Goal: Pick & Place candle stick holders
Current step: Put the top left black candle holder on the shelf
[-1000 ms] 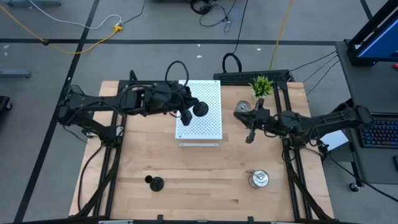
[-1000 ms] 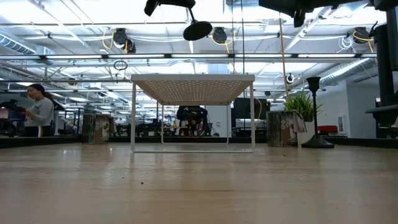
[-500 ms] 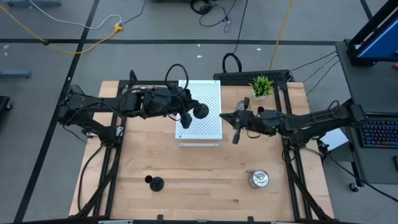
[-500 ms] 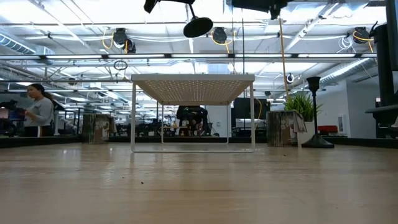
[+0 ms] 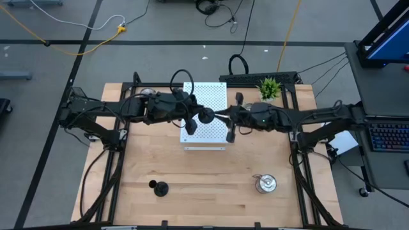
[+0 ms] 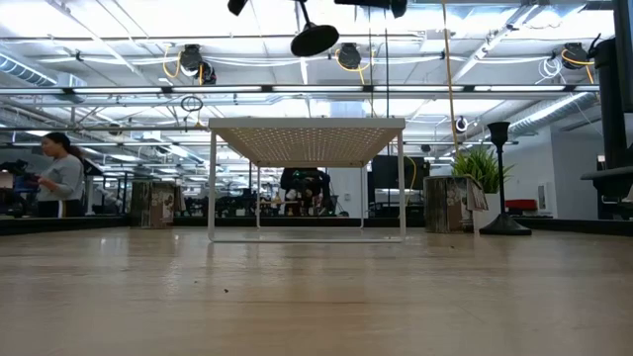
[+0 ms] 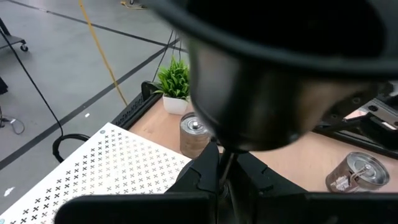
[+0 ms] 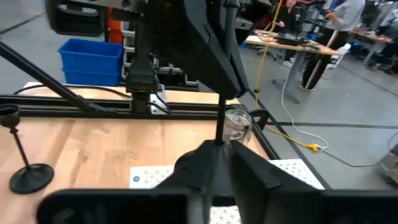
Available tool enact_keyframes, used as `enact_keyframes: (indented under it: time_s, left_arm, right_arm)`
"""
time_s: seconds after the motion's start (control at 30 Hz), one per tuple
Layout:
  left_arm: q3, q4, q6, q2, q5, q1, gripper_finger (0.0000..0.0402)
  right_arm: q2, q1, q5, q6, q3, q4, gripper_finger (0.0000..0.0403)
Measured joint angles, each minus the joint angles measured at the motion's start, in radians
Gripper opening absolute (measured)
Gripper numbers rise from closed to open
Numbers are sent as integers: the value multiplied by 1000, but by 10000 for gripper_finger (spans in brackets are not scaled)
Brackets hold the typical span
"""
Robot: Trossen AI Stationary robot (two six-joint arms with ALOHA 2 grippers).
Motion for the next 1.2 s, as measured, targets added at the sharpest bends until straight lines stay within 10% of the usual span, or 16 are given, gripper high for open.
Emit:
enact_keyframes:
  time_s: [0.47, 1.2]
  left_arm:
    - [-2, 46, 2, 36, 31, -2, 14]
    - [-1, 148, -13, 85, 77, -2, 14]
  right_arm:
    - [52, -50, -75, 83, 4, 7, 204]
    - [51, -67, -94, 128, 4, -24, 130]
